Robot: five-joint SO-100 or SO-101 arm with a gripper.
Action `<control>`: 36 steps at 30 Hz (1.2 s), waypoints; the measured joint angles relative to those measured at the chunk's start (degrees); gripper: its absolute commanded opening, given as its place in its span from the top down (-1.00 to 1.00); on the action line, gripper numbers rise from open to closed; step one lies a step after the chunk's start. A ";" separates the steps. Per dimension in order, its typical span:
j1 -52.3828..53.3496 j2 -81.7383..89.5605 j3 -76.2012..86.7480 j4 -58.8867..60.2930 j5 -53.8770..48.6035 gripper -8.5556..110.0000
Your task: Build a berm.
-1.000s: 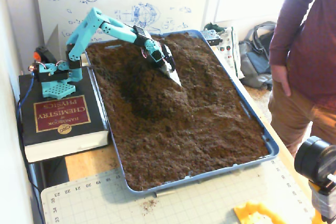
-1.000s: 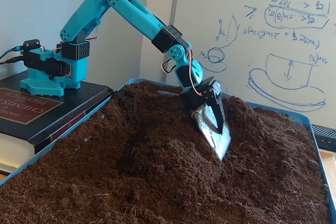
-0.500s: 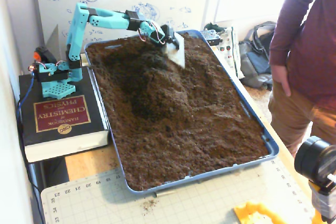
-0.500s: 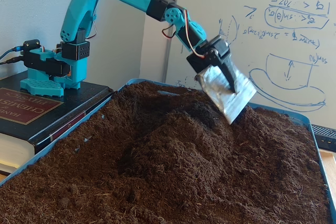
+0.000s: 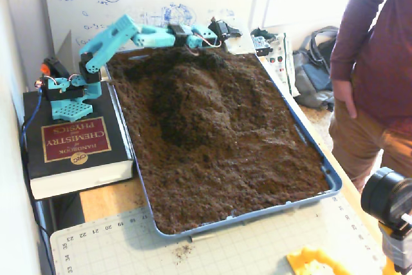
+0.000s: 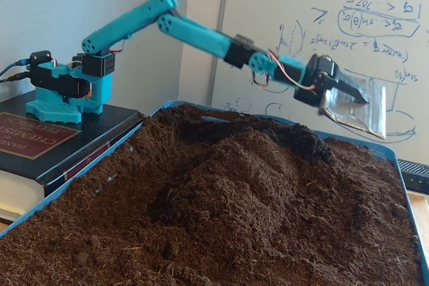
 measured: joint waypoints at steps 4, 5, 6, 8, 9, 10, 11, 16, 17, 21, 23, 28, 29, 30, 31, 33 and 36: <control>-3.34 -8.44 -6.06 -0.18 -2.29 0.85; -4.22 -9.32 -6.59 0.53 -3.43 0.85; -5.10 -10.02 -6.77 1.49 -4.66 0.85; -6.33 -10.99 -6.77 4.83 -7.21 0.85; -6.59 -11.25 -6.77 6.68 -8.26 0.85; -6.68 -11.25 -6.77 8.79 -9.23 0.85; -6.68 -11.25 -6.77 10.90 -9.93 0.85; -7.38 -11.16 -7.56 18.02 -11.34 0.85; -7.38 -11.07 -7.73 18.98 -11.60 0.85; -6.59 -11.07 -7.91 21.27 -11.78 0.85; -6.06 -11.07 -7.91 22.50 -11.87 0.85; -5.19 -10.90 -9.49 28.21 -11.95 0.85; -4.92 -10.90 -9.76 29.36 -11.95 0.85; -4.75 -10.81 -10.11 30.85 -12.30 0.85; -4.48 -10.81 -10.37 31.73 -12.74 0.85; -4.13 -10.63 -10.81 34.10 -14.06 0.85; -3.52 -9.93 -11.51 38.41 -16.00 0.85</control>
